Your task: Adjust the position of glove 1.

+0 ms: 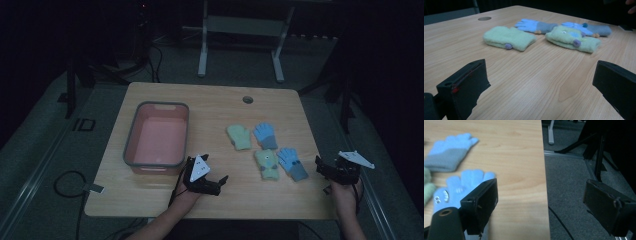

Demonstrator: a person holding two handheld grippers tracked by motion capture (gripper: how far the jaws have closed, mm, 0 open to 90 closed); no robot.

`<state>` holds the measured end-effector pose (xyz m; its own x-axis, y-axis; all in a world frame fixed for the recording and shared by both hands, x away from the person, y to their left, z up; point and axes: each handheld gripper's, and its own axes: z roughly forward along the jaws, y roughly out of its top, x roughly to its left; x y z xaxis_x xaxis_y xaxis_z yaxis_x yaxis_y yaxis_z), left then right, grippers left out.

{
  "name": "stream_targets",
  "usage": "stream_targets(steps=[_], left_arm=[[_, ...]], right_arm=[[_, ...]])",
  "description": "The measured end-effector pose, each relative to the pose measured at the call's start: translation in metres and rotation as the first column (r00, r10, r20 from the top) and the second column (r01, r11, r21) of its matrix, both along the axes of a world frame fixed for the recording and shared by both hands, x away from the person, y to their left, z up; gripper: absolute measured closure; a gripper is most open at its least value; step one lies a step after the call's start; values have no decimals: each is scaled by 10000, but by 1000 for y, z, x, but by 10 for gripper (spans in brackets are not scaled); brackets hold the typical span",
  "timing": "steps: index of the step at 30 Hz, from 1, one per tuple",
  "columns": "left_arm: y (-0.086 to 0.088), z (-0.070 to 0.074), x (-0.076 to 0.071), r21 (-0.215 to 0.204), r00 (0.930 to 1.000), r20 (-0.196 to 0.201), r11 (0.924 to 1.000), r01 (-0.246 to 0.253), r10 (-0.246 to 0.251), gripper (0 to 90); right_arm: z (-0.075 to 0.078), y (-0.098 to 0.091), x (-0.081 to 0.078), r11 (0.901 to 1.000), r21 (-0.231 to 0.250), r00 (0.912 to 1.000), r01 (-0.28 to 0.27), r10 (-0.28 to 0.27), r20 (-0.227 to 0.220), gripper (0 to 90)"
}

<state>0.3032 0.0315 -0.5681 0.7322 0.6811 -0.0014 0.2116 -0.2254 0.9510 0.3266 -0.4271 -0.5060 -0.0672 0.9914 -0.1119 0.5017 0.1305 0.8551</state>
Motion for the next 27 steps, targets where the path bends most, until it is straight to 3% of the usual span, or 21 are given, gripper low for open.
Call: stream_targets(steps=[10, 14, 17, 21, 27], left_arm=[[0, 0, 0, -12, 10000, -13, 10000, -19, 19, 2], [0, 0, 0, -30, 10000, -36, 10000, -5, 5, 2], [0, 0, 0, -41, 10000, -54, 10000, -3, 2, 2], [0, 0, 0, -35, 10000, -45, 10000, 3, -3, 3], [0, 0, 0, -29, 10000, -57, 10000, 0, 0, 3]], right_arm=[[19, 14, 8, 9998, -199, 9999, -75, 78, 127, 141], [26, 20, 12, 9982, -596, 9999, -14, 23, 155, 145], [32, 21, 17, 9997, -160, 9997, -193, 191, -166, 145], [37, 27, 19, 9988, -447, 9998, -178, 180, 44, 159], [42, 40, 26, 9947, -366, 9953, -956, 948, -217, 143]])
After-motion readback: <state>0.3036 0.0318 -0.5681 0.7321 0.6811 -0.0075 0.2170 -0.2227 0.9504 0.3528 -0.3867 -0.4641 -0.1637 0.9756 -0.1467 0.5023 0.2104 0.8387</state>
